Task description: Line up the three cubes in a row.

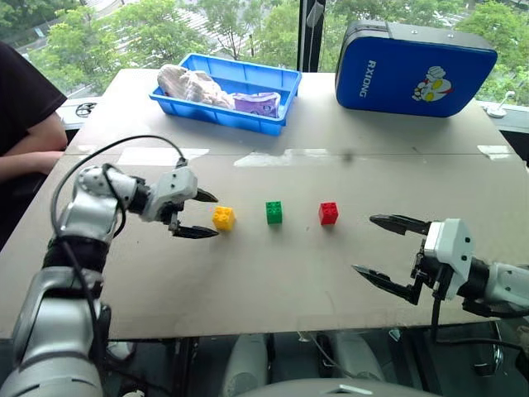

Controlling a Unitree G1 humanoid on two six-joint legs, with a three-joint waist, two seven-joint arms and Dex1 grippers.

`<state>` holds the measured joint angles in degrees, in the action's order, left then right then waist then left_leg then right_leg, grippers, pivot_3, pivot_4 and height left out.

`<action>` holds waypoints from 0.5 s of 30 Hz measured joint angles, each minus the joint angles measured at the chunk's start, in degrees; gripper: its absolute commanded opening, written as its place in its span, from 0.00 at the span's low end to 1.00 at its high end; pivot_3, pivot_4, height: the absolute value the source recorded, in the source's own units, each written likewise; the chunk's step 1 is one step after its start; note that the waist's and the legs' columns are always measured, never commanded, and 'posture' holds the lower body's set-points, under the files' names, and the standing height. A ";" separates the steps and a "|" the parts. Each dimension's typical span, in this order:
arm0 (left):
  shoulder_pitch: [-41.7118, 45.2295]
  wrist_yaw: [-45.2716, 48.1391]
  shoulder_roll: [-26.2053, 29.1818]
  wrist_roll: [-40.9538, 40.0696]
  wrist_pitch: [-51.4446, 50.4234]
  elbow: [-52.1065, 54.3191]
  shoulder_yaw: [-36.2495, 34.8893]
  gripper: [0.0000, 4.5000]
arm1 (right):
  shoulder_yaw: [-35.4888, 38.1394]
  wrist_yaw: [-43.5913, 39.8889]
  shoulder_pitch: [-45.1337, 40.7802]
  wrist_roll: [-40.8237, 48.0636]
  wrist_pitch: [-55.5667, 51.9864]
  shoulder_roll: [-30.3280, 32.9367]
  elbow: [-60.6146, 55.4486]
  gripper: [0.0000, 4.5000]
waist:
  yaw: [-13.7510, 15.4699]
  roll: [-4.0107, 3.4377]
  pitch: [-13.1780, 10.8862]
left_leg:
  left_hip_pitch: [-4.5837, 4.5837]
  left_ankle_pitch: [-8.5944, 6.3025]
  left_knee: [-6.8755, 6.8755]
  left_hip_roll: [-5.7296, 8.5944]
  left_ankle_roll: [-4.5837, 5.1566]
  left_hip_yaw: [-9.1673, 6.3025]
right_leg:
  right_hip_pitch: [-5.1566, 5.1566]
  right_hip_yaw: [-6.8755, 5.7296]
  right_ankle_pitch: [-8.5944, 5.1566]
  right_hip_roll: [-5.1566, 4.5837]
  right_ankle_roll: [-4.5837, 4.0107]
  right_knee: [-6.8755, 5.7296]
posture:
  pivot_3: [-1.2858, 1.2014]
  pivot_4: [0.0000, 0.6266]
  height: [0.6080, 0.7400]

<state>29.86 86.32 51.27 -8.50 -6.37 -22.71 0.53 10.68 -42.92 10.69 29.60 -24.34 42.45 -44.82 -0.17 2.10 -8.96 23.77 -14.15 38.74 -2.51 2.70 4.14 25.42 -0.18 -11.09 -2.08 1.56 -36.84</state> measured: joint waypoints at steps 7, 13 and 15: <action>-24.74 -16.06 -3.76 -11.73 -19.56 27.83 -17.30 0.99 | 3.15 2.34 2.82 -1.29 0.20 -1.41 1.25 1.00 | 0.11 -0.02 0.01 | -0.09 0.00 0.00 -0.02 -0.01 0.00 | -0.06 -0.05 -0.11 -0.10 0.16 0.02 | 0.52 0.24 1.00; -42.25 -30.45 -13.81 -16.70 -27.25 44.15 -27.27 0.99 | 9.07 0.63 9.99 -1.39 -0.49 -0.66 6.09 1.00 | 0.93 -0.04 0.03 | -0.13 -0.01 -0.01 0.03 -0.01 -0.02 | -0.11 -0.08 -0.11 -0.16 0.15 0.05 | 0.52 0.24 1.00; -47.98 -32.53 -15.57 -17.26 -26.88 47.31 -29.31 0.99 | 11.37 -2.05 13.47 -1.40 -0.05 0.69 7.49 1.00 | 0.98 -0.10 0.09 | -0.15 -0.02 -0.02 0.03 -0.02 -0.01 | -0.11 -0.07 -0.12 -0.17 0.15 0.06 | 0.52 0.24 1.00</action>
<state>-18.12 53.78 35.70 -25.76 -33.25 24.60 -28.78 22.05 -44.98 24.16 28.20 -24.39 43.14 -37.33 0.81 2.00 -8.87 23.62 -14.17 38.72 -2.48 2.68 4.12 25.31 -0.25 -11.21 -2.26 1.71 -36.79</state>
